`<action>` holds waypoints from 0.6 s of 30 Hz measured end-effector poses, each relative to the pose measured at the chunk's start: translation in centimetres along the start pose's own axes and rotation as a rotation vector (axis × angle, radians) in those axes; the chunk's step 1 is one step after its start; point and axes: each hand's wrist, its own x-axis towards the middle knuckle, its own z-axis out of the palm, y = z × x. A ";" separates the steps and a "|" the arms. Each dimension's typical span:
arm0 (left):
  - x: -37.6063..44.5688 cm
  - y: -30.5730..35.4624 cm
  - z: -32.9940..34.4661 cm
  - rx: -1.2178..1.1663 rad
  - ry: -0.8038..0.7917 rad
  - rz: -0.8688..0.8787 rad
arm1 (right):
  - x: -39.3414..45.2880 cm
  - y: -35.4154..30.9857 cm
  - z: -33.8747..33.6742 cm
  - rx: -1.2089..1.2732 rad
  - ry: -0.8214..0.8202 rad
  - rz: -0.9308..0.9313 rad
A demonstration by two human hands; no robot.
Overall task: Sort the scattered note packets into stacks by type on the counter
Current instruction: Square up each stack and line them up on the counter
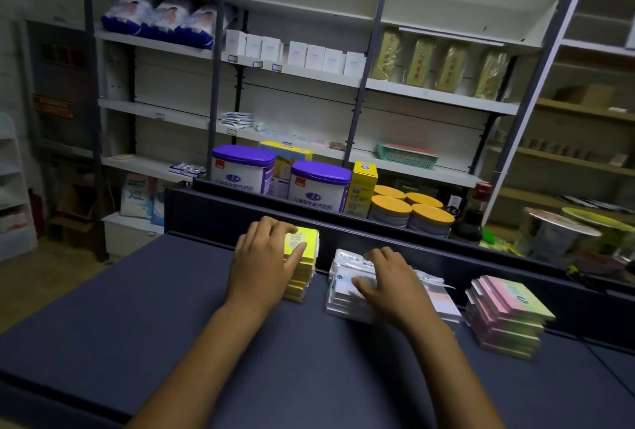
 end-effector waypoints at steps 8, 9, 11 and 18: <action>-0.3 8.9 1.8 -0.098 -0.128 0.087 | -3.4 6.7 -4.0 -0.047 0.038 0.043; -0.5 10.2 2.1 -0.101 -0.139 0.096 | -3.9 7.7 -4.5 -0.045 0.043 0.048; -0.8 12.8 2.7 -0.104 -0.150 0.101 | -4.9 9.7 -5.6 -0.032 0.051 0.059; -2.5 22.2 5.1 -0.247 -0.259 0.034 | -8.5 17.7 -9.2 -0.035 0.078 0.099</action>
